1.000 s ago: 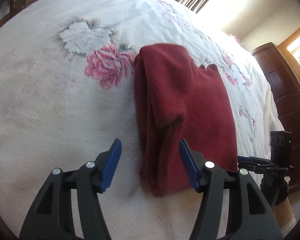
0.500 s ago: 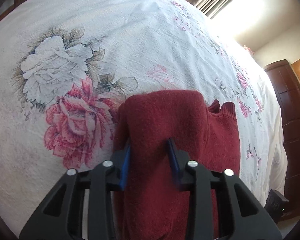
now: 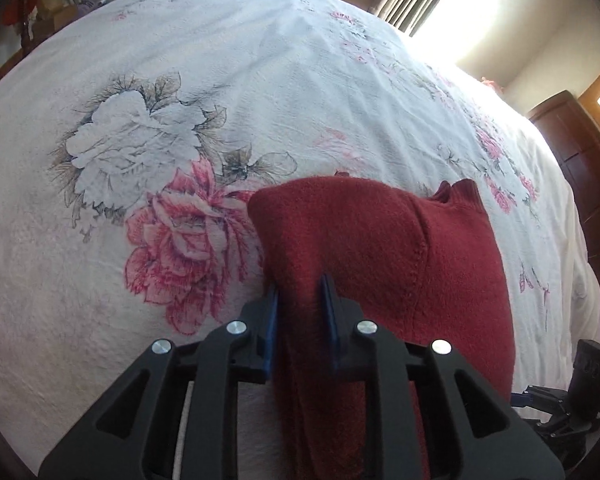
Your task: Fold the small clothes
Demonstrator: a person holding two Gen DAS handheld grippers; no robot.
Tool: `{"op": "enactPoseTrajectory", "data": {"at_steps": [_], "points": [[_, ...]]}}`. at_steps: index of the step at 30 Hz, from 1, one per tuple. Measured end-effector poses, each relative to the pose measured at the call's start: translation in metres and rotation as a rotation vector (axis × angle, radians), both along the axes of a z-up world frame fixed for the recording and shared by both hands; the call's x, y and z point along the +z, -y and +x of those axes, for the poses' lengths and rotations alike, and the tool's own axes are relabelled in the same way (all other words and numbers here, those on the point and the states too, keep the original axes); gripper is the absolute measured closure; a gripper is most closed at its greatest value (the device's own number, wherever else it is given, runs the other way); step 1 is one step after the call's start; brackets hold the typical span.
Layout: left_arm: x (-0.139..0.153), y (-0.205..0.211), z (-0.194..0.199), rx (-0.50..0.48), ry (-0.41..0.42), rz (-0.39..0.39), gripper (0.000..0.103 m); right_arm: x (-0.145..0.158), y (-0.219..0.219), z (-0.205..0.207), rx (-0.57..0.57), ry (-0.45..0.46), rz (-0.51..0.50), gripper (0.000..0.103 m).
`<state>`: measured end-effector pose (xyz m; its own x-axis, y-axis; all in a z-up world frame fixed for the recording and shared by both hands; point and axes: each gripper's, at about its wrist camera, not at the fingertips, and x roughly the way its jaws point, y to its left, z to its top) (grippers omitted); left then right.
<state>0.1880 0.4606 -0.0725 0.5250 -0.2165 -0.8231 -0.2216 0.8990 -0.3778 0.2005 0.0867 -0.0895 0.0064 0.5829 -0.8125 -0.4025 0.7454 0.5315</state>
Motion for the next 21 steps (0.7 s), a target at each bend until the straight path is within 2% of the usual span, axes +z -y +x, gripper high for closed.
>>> {"op": "enactPoseTrajectory", "data": {"at_steps": [2, 6, 10, 14, 21], "points": [[0.007, 0.003, -0.014, -0.033, -0.009, -0.022, 0.044, 0.007, 0.000, -0.001, 0.006, 0.013, 0.000, 0.043], [0.004, 0.010, -0.040, -0.099, -0.054, -0.097, 0.027, 0.021, 0.003, 0.003, -0.007, 0.023, 0.035, 0.043], [-0.012, 0.006, -0.057, -0.094, -0.061, -0.200, 0.026, 0.024, 0.002, 0.011, -0.024, 0.011, 0.068, 0.043], [-0.026, 0.004, -0.052, -0.088, -0.047, -0.287, 0.026, 0.016, -0.002, 0.016, -0.034, -0.011, 0.066, 0.042], [-0.057, 0.012, -0.025, -0.106, -0.104, -0.354, 0.027, 0.002, -0.003, 0.033, -0.075, -0.052, 0.098, 0.041]]}}
